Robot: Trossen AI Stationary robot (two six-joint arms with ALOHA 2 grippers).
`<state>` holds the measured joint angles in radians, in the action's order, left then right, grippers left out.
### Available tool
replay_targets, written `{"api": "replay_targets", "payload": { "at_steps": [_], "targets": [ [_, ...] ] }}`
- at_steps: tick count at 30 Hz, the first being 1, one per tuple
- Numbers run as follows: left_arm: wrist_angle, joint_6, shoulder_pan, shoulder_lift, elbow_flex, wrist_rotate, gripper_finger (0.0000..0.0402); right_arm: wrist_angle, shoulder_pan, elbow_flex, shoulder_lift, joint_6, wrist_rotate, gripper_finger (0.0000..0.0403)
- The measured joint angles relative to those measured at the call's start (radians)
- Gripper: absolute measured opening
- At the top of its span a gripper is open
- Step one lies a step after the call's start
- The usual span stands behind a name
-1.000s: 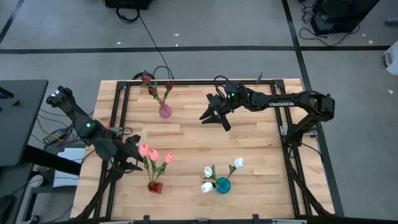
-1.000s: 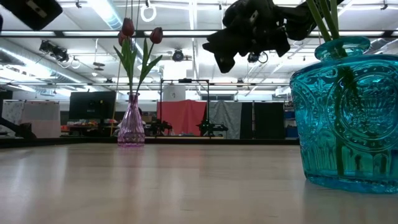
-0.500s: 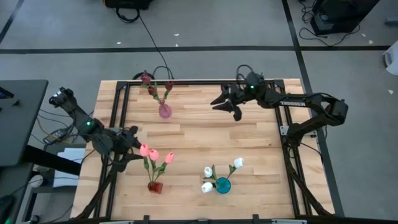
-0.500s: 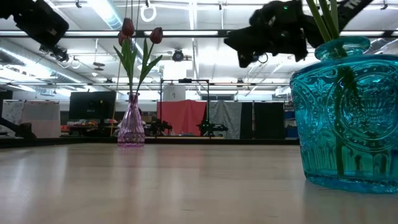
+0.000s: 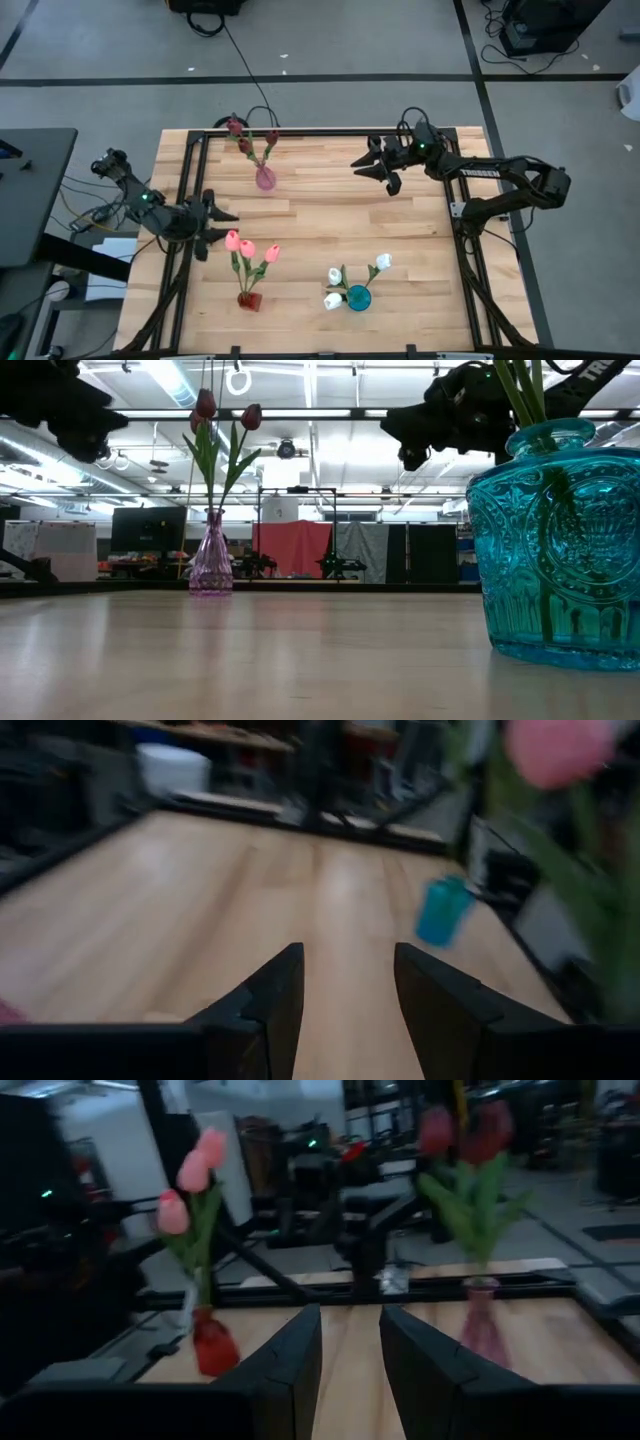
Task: Sort flowers into vase by color
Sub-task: Return to Home Position
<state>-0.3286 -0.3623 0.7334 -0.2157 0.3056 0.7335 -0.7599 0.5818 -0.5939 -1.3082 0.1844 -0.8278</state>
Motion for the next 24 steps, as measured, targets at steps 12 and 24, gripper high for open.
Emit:
{"api": "replay_targets", "payload": {
  "at_steps": [12,24],
  "targets": [
    [0.172,0.049,0.0,0.001,-0.125,0.085,0.0153,-0.025,0.097,0.089,0.086,0.0,0.013,0.0117],
    [0.202,0.07,-0.045,0.068,-0.188,0.058,0.0084,-0.032,0.118,0.095,0.083,-0.062,-0.158,0.0117]
  ]
}}
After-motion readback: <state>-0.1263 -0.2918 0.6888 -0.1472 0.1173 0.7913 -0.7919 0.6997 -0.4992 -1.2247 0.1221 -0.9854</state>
